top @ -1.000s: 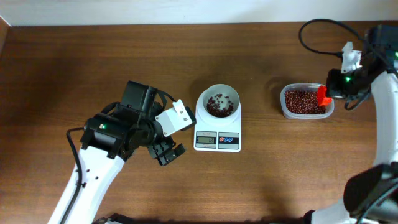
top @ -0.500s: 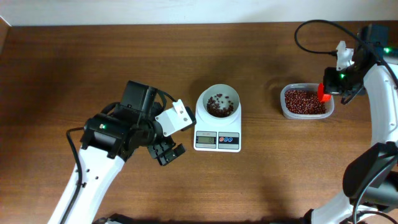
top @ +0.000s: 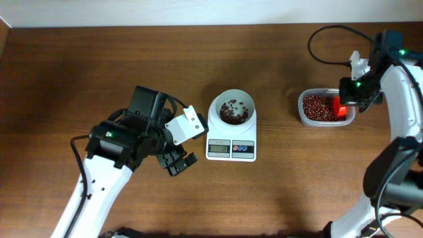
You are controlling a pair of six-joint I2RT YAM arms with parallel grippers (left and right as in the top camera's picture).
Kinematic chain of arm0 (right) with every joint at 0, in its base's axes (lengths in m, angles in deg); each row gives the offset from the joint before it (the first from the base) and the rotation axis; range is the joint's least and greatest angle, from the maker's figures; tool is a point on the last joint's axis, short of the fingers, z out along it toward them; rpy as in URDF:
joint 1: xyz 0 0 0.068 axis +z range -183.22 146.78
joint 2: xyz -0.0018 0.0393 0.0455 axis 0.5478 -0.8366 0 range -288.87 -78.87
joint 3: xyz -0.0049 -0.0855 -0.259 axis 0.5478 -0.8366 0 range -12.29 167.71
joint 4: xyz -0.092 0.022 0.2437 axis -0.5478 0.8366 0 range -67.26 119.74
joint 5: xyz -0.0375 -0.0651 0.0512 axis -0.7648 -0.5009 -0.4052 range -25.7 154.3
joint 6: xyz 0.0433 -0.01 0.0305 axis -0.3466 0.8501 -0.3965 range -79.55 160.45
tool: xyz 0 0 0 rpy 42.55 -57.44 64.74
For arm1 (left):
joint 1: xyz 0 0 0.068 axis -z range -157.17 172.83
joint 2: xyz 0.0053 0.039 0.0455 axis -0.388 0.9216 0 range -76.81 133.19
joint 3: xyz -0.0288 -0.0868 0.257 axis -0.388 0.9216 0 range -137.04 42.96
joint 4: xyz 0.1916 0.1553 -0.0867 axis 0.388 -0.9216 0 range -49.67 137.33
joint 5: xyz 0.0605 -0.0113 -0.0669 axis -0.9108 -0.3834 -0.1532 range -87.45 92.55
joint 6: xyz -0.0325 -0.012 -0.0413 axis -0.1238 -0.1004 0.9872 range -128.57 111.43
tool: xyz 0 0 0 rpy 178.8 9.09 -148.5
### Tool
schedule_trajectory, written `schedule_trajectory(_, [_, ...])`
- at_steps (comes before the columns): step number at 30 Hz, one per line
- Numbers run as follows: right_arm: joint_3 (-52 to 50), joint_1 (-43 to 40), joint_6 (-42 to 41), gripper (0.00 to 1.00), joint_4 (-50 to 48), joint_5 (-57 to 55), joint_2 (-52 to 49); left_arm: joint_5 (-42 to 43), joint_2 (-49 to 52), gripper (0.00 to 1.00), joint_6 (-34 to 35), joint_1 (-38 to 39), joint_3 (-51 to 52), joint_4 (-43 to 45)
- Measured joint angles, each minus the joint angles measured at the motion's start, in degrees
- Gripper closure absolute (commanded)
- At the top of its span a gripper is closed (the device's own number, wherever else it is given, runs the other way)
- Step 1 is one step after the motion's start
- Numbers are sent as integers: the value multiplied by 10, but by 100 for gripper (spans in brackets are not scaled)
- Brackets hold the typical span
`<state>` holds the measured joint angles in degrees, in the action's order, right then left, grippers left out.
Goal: Scoop and weigh 50g on scale
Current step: 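Dip the scoop into the red beans and scoop more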
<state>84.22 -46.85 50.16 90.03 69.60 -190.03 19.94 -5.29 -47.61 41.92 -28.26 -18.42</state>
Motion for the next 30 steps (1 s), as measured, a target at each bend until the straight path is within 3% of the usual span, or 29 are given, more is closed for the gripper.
schedule_trajectory(8, [-9, 0, 2, 96, -2, 117, -17, 0, 0, 1, 0, 0, 0, 0])
schedule_trajectory(16, [-9, -7, 2, 96, 11, 154, -17, 0, 0, 1, 0, 0, 0, 0])
schedule_trajectory(30, [-10, -146, 54, 96, 47, 282, -17, 0, 0, 1, 0, 0, 0, 0])
